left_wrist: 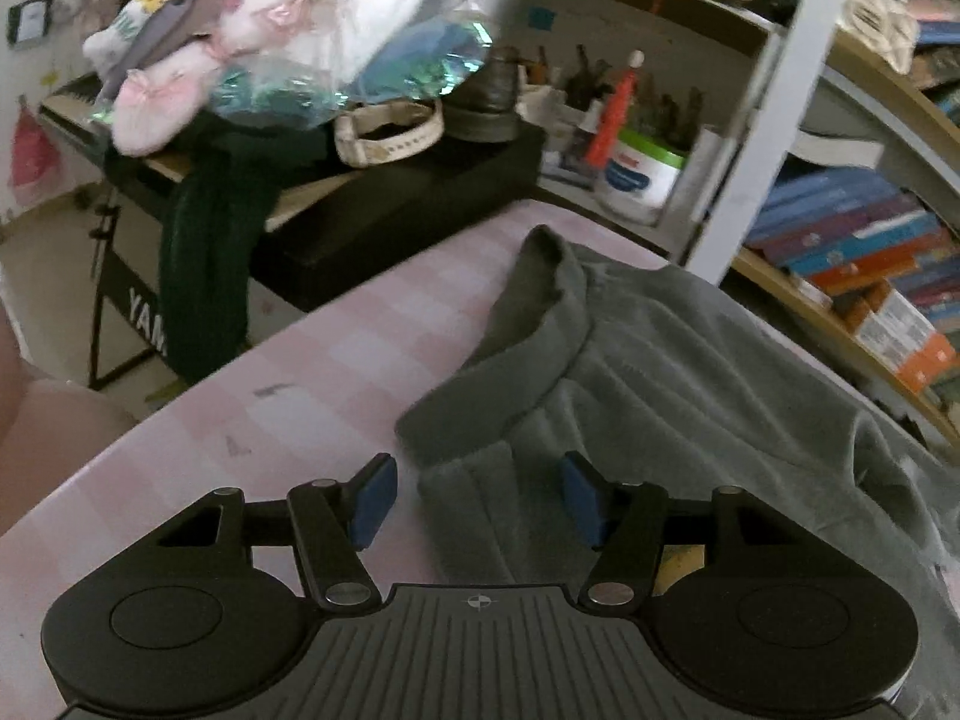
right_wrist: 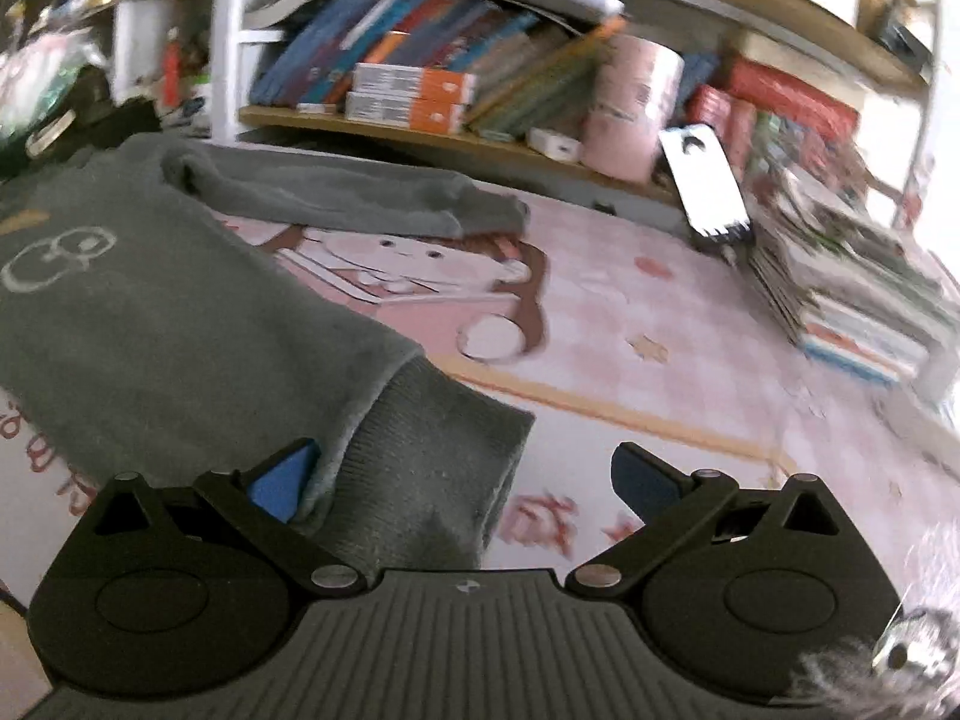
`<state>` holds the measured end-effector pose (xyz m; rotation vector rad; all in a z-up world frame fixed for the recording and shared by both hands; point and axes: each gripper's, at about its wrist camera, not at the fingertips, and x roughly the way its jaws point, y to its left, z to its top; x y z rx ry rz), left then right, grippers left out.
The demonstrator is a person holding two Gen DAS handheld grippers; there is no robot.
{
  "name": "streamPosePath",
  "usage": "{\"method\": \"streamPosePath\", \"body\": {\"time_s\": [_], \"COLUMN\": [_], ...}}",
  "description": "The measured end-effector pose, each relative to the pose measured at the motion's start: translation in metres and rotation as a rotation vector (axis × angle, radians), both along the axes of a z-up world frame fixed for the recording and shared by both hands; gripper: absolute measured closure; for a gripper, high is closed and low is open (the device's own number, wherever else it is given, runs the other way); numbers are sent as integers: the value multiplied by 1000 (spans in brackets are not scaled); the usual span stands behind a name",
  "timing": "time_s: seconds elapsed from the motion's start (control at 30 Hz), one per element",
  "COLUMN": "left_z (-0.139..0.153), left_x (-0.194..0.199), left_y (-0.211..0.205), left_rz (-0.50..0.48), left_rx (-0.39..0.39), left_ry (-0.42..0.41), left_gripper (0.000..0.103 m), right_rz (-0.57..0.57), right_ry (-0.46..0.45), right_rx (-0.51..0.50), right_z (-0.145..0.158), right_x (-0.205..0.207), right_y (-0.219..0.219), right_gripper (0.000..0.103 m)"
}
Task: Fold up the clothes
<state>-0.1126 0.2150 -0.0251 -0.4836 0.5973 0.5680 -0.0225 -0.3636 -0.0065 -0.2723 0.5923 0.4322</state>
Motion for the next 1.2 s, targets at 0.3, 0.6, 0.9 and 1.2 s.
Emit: {"method": "streamPosePath", "body": {"time_s": [0.3, 0.6, 0.9, 1.2], "left_z": [2, 2, 6, 5], "left_x": [-4, -4, -22, -36], "left_y": [-22, -46, -13, -6], "left_rz": [-53, -135, -38, -13], "left_rx": [-9, 16, 68, -10], "left_ry": [-2, 11, 35, 0], "left_gripper": [43, 71, 80, 62], "right_rz": [-113, -21, 29, 18], "right_ry": [-23, -97, -40, -42], "right_rx": [-31, 43, 39, 77], "right_z": [5, 18, 12, 15], "right_x": [-12, -12, -15, -17], "right_y": [-35, -8, 4, 5], "right_gripper": [0, 0, 0, 0]}}
